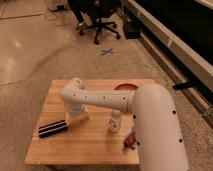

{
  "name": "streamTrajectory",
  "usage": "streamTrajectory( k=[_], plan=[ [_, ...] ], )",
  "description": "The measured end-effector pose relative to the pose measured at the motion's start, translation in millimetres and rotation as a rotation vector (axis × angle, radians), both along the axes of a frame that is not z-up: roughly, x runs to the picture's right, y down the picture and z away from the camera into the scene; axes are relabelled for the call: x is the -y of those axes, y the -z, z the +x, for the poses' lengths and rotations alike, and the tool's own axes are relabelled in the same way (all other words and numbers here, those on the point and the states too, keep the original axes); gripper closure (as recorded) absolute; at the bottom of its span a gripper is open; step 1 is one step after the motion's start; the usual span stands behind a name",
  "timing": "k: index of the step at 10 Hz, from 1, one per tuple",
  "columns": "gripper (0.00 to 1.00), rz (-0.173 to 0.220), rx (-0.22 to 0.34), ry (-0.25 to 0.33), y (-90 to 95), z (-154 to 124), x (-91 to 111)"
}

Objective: Push the eraser across the table

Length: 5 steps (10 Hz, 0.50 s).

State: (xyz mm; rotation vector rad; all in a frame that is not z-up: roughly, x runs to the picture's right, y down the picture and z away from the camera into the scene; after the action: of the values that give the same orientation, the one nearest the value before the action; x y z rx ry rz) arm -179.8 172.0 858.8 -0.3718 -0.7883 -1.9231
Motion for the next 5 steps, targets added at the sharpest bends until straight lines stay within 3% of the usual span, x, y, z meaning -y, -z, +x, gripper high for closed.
streamTrajectory(
  k=[5],
  plan=[
    [0.2,-0.015,0.077,0.028,8.9,-31,-4]
  ],
)
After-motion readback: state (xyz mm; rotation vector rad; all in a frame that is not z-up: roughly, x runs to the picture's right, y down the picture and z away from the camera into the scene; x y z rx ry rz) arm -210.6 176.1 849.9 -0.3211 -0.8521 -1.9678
